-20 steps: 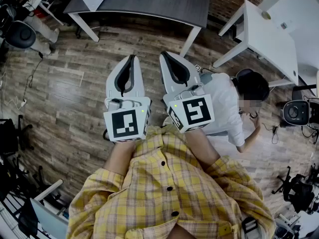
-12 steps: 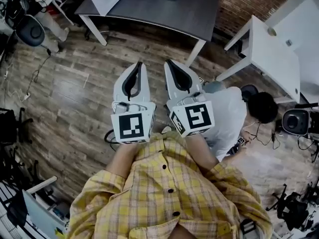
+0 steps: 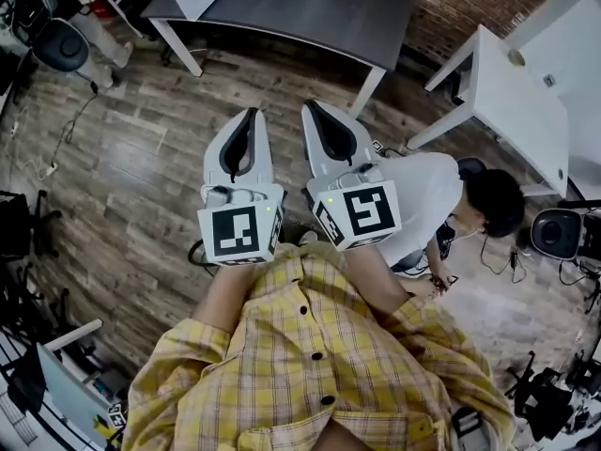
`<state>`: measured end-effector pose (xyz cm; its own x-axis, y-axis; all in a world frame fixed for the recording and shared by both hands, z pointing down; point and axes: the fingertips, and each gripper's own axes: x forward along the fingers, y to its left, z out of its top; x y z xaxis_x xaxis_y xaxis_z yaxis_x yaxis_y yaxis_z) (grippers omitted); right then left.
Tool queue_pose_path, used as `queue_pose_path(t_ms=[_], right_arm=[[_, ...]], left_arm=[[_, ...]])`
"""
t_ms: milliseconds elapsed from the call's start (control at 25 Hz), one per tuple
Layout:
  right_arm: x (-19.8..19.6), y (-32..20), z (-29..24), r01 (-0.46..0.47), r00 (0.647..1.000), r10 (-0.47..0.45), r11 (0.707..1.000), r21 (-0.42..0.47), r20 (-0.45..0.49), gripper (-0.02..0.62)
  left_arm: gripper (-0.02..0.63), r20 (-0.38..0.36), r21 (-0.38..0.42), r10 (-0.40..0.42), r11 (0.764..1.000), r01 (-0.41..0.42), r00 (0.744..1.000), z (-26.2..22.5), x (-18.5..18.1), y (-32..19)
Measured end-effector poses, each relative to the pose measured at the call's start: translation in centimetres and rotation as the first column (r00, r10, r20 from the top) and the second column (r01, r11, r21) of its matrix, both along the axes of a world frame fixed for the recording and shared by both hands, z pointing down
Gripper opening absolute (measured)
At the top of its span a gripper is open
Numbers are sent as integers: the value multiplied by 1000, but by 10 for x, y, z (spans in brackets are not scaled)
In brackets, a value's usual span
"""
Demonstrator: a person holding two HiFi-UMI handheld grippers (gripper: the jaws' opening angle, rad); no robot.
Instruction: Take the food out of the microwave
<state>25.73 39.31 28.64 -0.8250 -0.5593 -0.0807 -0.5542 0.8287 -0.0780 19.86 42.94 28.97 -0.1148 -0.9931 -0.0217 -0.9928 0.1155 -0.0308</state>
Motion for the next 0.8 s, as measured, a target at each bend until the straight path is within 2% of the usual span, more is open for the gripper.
queue_pose_path(t_ms=[360,600,800], right_arm=[[-25,-29,14,16,1000,-16,1000,-14,-11,5],[-53,-82,27,-12,1000,11,1000,-28,-27,5],[-94,-140,29,-46,998,45,999,-29,-37,5]], left_arm=[[0,-16,-5,-6,1000,6,1000,14,-20,-27],[0,-45,-11,8,1000,-8,999,27,-55,-82],[0,-69,-4,38,999,-39,997,28,-97,-144]])
